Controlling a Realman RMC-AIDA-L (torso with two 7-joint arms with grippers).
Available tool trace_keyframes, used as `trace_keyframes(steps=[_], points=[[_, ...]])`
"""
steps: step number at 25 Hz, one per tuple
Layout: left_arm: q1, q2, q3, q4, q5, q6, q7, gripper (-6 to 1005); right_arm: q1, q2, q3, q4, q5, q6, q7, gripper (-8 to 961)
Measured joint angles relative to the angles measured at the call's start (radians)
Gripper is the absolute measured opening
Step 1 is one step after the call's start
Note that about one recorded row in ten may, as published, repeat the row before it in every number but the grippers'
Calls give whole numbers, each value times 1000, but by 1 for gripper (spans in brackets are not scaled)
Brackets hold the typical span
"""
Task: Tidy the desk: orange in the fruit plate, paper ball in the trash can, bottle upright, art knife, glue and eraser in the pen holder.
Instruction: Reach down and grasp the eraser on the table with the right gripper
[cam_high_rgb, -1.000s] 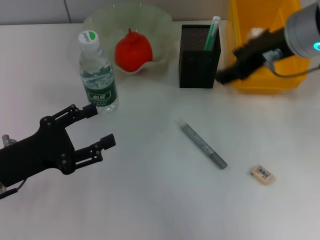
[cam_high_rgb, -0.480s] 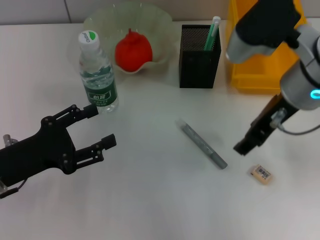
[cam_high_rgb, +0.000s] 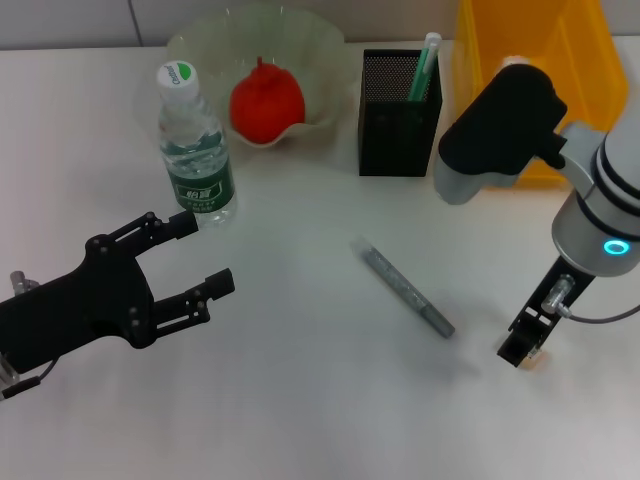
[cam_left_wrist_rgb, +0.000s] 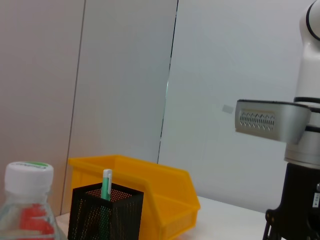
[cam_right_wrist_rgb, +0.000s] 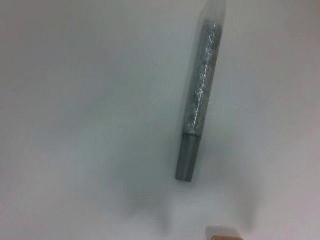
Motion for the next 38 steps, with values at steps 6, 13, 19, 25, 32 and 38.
trace_keyframes(steps=[6,13,19,25,32,38], points=[[0,0,2,-2,0,-4,0,817,-1,2,-24,54,6,38,9,719],[0,0,2,-8,2,-4,3,817,-1,2,-34,61,7,46,19,709],[-2,0,2,-12,3,-4,5,817,2,2,-34,85,8,50,20,601],[-2,0,2,-12,3,-3,5,816,1,2,-33,87,8,53,21,415],[-6,1,2,-14,3,-3,5,817,1,2,-34,100,7,61,30,361],[-8,2,2,-14,3,-3,5,817,1,2,-37,106,7,66,32,339]])
